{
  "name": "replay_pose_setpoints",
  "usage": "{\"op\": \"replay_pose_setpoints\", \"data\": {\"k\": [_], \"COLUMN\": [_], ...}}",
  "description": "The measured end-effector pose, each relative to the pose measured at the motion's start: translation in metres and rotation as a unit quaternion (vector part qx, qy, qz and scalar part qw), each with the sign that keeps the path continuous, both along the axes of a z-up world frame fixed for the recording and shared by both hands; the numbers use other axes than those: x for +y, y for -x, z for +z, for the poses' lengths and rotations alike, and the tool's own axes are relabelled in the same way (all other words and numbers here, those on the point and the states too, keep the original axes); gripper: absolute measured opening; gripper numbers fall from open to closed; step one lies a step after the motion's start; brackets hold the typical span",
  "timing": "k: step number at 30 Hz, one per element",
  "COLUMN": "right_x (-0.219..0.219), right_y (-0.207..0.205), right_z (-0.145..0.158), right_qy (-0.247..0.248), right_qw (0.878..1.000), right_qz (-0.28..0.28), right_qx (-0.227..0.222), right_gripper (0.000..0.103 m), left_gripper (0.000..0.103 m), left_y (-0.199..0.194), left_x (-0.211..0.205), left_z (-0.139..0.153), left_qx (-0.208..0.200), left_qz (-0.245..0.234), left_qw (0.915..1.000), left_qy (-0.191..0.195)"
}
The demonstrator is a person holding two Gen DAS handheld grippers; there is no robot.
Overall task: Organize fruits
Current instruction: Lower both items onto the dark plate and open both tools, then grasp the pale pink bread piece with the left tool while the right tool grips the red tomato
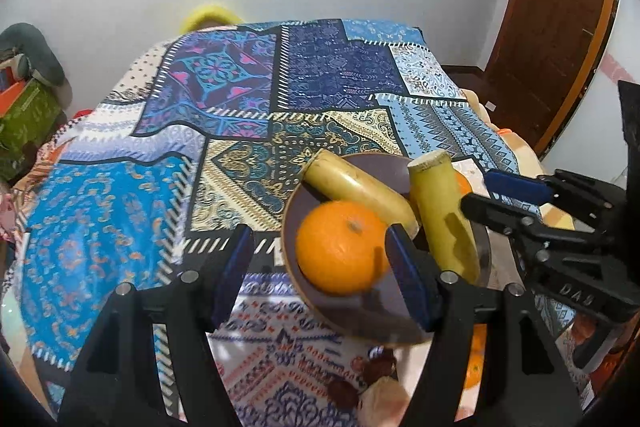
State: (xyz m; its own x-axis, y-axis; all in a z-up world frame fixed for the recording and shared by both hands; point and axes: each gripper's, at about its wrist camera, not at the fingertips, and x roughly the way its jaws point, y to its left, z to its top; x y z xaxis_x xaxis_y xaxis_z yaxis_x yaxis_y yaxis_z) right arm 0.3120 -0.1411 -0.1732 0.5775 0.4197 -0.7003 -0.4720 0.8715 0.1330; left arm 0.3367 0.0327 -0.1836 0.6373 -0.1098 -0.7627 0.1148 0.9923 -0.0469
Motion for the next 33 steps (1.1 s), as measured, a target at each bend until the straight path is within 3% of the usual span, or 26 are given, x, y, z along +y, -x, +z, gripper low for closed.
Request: {"op": "replay_pose_setpoints", "data": {"k": [15, 24, 33], "right_x": [-0.027, -0.04, -0.043], "right_y": [0.07, 0.103, 0.12], "right_z": [0.033, 0.034, 0.011], "right_qy": [0.007, 0.015, 0.027], "right_qw": [1.0, 0.999, 0.999], "right_qz": [-0.02, -0.022, -0.018], "right_qx": [-0.021, -0.024, -0.005], "right_gripper": [0.036, 0.047, 0.053], "left_gripper": [0.068, 0.073, 0.073], "left_y": [0.08, 0.117, 0.121], "left_x": [0.002, -0.016, -0.034], "left_z": [0.023, -0.002, -0.044], "left_qx": [0.014, 0.057, 0.119], "left_qz": [0.014, 0.011, 0.012], "left_qw": [0.9998, 0.9983, 0.9929], "left_qy": [0.006, -0.004, 0.006]}}
